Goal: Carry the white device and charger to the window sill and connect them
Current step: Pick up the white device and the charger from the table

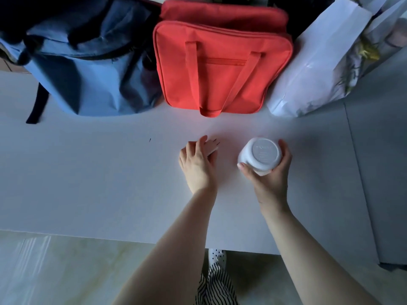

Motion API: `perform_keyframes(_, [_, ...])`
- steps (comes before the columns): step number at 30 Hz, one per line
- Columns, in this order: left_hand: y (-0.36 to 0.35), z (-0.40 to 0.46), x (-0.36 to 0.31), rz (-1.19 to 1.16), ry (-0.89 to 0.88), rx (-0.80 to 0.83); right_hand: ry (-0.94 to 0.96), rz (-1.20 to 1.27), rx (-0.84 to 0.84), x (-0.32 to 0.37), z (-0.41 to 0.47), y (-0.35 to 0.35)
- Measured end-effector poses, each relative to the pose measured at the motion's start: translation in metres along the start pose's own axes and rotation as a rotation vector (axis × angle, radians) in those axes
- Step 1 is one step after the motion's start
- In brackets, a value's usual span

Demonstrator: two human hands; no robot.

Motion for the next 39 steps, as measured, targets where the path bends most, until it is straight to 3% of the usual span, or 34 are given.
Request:
perform_keyframes(4, [0.013, 0.006, -0.003, -0.132, 0.008, -0.015, -0.021, -0.034, -0.03, 0.003, 0.003, -0.001])
perform_keyframes(10, [0.033, 0.02, -0.009, -0.425, 0.302, 0.002, -0.061, -0.041, -0.024, 0.018, 0.005, -0.002])
perform_keyframes(12, [0.042, 0.022, -0.016, -0.677, 0.43, 0.008, -0.065, -0.019, -0.013, 0.026, 0.005, -0.005])
perform_keyframes(16, [0.064, 0.028, -0.029, -1.362, 0.89, 0.014, -0.076, 0.053, 0.027, 0.047, 0.002, -0.014])
perform_keyframes(19, [0.086, 0.04, -0.03, -1.668, 0.982, 0.042, -0.068, 0.112, 0.079, 0.067, -0.003, -0.023])
perform_keyframes(25, [0.145, 0.052, -0.022, -1.618, 1.012, 0.049, -0.016, 0.143, 0.235, 0.11, -0.012, -0.048])
perform_keyframes(32, [0.211, 0.053, -0.003, -1.484, 0.903, -0.082, 0.067, 0.143, 0.403, 0.157, -0.028, -0.088])
perform_keyframes(39, [0.263, 0.053, 0.018, -1.437, 0.916, -0.261, 0.125, 0.126, 0.58, 0.193, -0.051, -0.128])
Point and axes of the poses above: each hand's wrist, its own z-axis towards the middle knuckle, its own y-axis out of the back of the hand, x = y × z, the point moved 1 cm from there along z, towards the middle knuckle, and after that the axes turned 8 degrees about -z, right-handed, at the moved point
